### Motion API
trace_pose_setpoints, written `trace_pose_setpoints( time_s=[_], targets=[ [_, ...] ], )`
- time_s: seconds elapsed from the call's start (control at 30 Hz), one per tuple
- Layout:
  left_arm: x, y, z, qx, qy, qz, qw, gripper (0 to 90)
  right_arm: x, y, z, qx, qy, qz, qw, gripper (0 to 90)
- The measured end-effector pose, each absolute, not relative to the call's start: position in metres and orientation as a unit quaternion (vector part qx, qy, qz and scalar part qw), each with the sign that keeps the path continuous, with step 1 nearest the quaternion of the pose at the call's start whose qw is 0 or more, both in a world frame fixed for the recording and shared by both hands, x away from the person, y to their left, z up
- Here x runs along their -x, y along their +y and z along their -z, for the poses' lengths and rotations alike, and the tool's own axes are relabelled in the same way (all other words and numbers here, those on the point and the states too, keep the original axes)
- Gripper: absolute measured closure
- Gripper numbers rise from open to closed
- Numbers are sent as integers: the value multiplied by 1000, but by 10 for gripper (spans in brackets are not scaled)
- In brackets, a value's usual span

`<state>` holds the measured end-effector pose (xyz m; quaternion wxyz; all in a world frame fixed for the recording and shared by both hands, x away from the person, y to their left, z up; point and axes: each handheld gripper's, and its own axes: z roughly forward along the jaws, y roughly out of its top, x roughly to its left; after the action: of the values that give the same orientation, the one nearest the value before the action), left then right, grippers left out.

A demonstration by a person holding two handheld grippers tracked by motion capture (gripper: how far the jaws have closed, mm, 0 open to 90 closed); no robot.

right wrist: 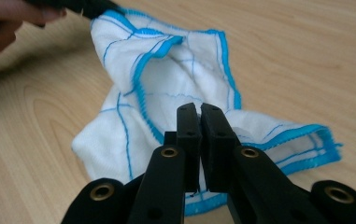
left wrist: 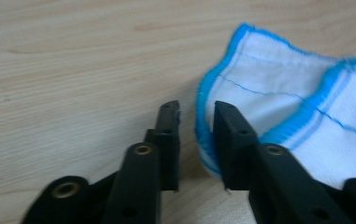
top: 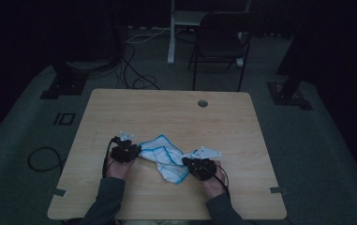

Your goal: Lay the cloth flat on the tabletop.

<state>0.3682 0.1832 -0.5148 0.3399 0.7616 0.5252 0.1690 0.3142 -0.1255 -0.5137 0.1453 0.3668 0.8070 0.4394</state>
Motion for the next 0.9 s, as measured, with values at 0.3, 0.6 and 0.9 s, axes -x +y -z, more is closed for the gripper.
trace_pose_setpoints(
  time_s=[0.3, 0.6, 0.9],
  targets=[
    [-397, 145, 481, -785, 470, -203, 349, 704, -311, -124, 517, -364, 810, -436, 148, 875],
    [-421, 90, 497, -852, 391, -152, 312, 827, -310, -123, 519, -360, 811, -435, 151, 875],
    [-435, 70, 521, -880, 370, -134, 266, 900, -309, -124, 518, -358, 813, -433, 152, 875]
  ],
)
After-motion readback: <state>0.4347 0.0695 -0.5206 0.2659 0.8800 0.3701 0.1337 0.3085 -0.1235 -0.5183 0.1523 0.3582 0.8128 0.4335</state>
